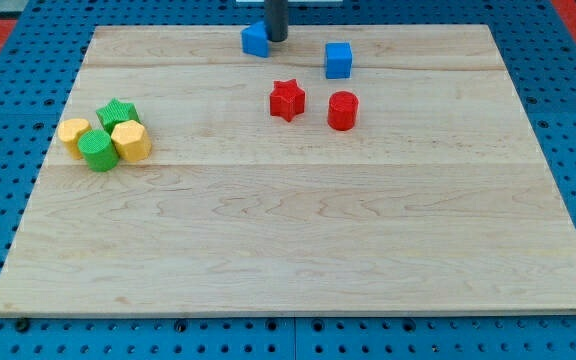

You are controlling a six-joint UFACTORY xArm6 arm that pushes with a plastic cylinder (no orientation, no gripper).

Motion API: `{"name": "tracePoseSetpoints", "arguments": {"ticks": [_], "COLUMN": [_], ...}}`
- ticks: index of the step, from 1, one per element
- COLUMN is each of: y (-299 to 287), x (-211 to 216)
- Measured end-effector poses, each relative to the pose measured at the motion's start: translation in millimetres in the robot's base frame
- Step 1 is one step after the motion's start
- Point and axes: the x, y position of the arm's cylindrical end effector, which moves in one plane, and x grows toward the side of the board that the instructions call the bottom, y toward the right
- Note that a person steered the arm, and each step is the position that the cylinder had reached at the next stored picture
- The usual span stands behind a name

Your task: Push the cube into the triangle

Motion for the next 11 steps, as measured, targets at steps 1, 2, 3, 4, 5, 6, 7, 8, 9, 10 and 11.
{"name": "tracePoseSetpoints", "arguments": {"ticks": [1, 2, 3, 4, 5, 6, 7, 8, 9, 10, 11], "y": [33.9, 148.6, 185.5, 137.0, 104.8, 87.3, 78.7, 23.6, 9.9, 20.0, 89.8], "x": [-0.2, -17.8, 40.4, 44.7, 50.4, 54.6, 73.7, 67.6, 58.7, 70.9, 87.0]}}
